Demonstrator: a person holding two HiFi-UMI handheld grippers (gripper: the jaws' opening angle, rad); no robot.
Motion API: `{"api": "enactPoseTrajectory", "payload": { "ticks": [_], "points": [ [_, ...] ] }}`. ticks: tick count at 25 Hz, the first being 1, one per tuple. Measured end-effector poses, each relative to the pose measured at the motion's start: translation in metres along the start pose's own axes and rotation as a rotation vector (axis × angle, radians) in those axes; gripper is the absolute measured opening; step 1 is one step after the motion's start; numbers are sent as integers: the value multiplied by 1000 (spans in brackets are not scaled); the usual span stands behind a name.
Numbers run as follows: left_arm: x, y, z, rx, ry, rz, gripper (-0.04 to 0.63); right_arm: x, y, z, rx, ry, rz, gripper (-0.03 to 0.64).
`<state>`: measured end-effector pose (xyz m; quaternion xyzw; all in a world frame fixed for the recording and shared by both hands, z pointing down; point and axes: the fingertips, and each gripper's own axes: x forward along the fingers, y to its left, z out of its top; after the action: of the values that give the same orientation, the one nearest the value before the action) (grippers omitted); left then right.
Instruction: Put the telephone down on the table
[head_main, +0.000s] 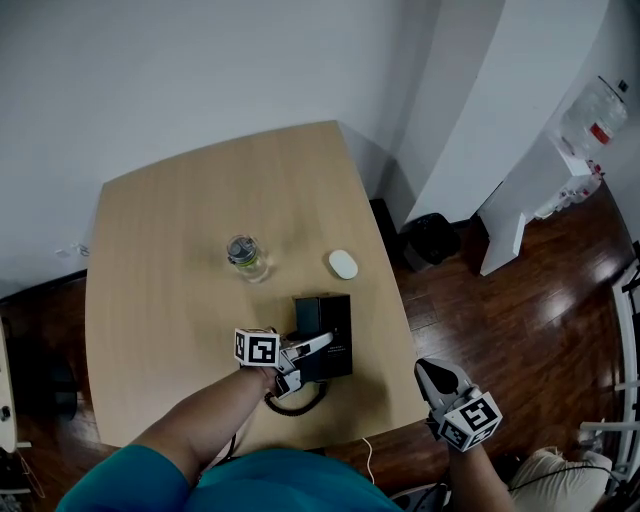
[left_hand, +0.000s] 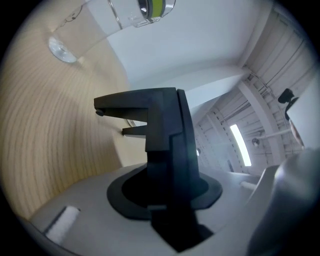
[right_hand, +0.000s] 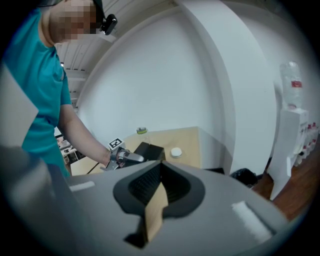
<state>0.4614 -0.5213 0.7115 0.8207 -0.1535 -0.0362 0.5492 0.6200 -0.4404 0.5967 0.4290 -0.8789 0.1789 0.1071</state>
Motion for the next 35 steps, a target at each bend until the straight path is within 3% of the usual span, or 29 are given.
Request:
{"api": "enactPoseTrajectory", "payload": {
  "ticks": [4,9,16,19,28,35],
  "points": [
    [1,2,0,18,19,20,170,0,0,-4,-8,13,1,2],
    [-6,12,-3,57,64,125,176,1,2,-5,-19,23,5,2],
    [-19,33,-1,71,64,343,320,3,8,-2,-29,24,20,2],
    [-26,37,0,73,66,399,366,1,10,0,-40,28,20,2],
    [-49,35,-21,15,75,403,373,-8,15,3,-50,16,36,2],
    [-82,17,-32,32,42,415,371,-9,28,9,-31,-23,74,2]
  ]
}}
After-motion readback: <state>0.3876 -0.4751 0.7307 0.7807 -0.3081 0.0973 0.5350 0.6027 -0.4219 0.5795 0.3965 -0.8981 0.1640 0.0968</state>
